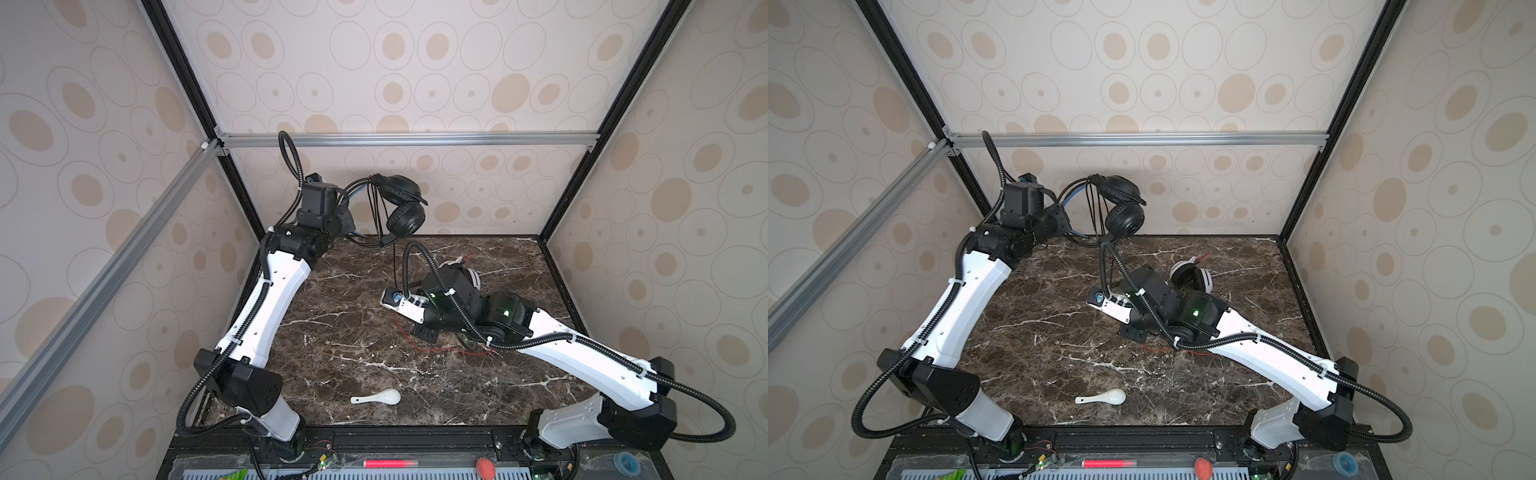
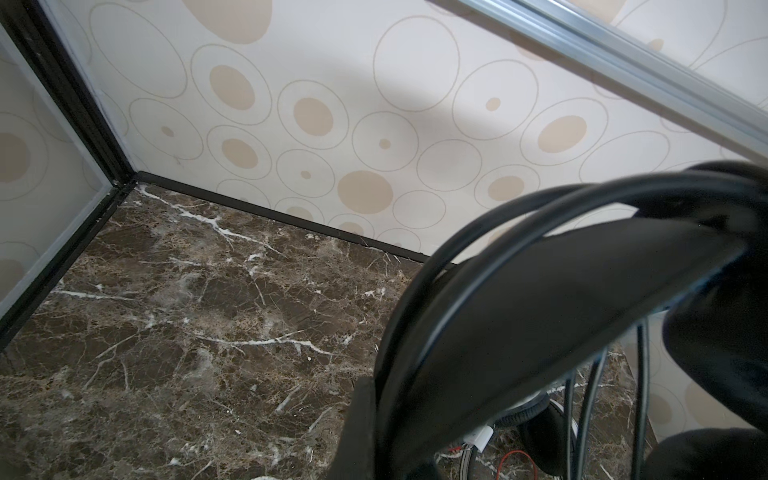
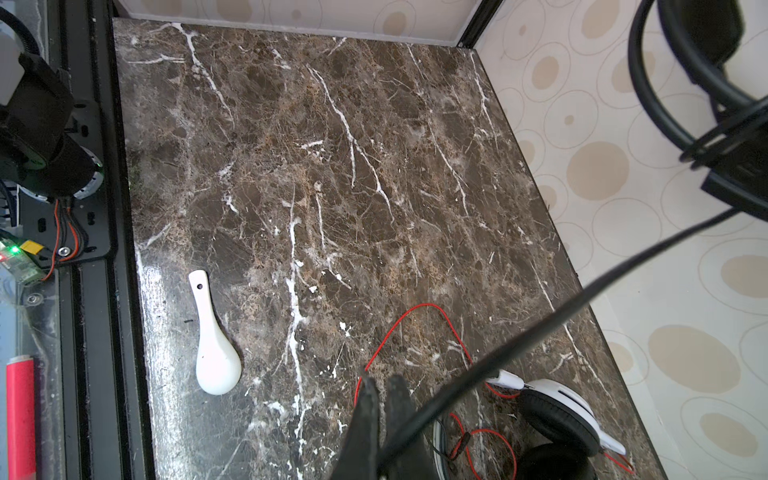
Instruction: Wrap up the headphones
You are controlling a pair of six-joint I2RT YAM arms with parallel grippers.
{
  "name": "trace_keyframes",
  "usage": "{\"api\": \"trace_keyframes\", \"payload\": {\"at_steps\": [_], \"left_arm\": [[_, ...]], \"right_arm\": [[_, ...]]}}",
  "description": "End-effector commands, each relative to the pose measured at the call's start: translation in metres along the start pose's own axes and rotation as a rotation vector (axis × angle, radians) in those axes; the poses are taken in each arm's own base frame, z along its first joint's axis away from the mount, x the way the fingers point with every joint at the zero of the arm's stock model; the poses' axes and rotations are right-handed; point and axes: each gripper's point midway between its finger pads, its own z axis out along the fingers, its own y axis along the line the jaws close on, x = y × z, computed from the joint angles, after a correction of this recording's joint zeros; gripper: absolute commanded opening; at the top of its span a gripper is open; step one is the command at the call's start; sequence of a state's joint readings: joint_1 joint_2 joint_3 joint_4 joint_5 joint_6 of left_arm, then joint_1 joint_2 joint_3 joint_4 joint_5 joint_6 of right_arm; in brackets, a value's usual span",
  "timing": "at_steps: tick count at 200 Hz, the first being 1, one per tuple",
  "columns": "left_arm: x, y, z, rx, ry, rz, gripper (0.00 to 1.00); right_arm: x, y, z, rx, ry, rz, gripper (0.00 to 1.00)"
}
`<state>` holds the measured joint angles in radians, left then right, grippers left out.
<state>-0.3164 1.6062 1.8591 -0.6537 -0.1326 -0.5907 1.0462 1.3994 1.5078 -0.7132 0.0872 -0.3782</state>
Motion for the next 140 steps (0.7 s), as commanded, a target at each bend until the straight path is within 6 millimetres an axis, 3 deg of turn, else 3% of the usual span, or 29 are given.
{"api": "trace_keyframes", "payload": {"at_steps": [1,45,140], "left_arm": [[-0.037,-0.007,-0.005,0.052,-0.125,-0.109,0.00],[-0.044,-0.006,-0.005,0.088,-0.124,-0.153,0.00],[-0.052,-0.010,-0.013,0.151,-0.119,-0.194,0.00]], "right_arm": [[0.006,0.012,0.013,-0.027,0.029,0.011,0.00],[0.025,0.028,0.036,-0.066,0.043,0.099,0.00],[0.043,0.040,0.071,-0.092,0.098,0.107,0.00]]}}
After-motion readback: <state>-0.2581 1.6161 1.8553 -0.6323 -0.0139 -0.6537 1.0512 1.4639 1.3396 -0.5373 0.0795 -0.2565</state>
